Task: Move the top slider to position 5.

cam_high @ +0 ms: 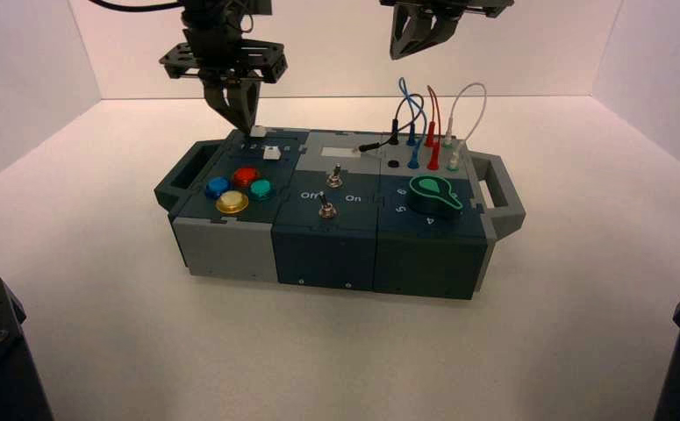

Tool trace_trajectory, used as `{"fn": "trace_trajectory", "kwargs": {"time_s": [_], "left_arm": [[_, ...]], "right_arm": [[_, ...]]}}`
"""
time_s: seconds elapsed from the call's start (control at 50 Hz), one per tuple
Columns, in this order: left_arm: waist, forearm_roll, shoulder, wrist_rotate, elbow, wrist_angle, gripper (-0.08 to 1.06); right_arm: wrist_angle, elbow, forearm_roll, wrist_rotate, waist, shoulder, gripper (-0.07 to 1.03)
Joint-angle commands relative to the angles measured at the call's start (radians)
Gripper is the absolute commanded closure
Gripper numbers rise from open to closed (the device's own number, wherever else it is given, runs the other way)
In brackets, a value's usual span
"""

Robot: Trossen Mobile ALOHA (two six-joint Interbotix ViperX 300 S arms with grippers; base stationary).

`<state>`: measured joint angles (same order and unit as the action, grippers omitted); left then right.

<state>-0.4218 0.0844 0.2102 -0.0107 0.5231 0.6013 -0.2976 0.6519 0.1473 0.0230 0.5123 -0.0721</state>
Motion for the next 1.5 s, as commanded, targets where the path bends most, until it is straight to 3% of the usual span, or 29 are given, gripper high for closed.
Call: {"fn": "trace_trajectory", "kwargs": {"time_s": [0.02, 1.02, 1.16, 1.5], "left_arm": [[-0.020, 0.003, -0.008, -0.002, -0.023, 0.009, 1.00], [-0.123, 0.008, 0.012, -0.003, -0.035, 0.038, 1.00], [-0.107, 0.002, 0.002, -0.006, -0.034, 0.048, 1.00], [-0.009, -0.005, -0.147, -0.015, -0.011, 0.077, 1.00]], "right_arm": [[0.003, -0.029, 0.003, 0.002, 0.006, -0.017, 0.98], [-0.008, -0.029, 0.020, 0.002, 0.006, -0.012, 0.98], [-0.015, -0.032, 0.020, 0.002, 0.006, -0.015, 0.98], [-0.060, -0.040, 0.020, 0.002, 0.006, -0.044, 0.98]]}}
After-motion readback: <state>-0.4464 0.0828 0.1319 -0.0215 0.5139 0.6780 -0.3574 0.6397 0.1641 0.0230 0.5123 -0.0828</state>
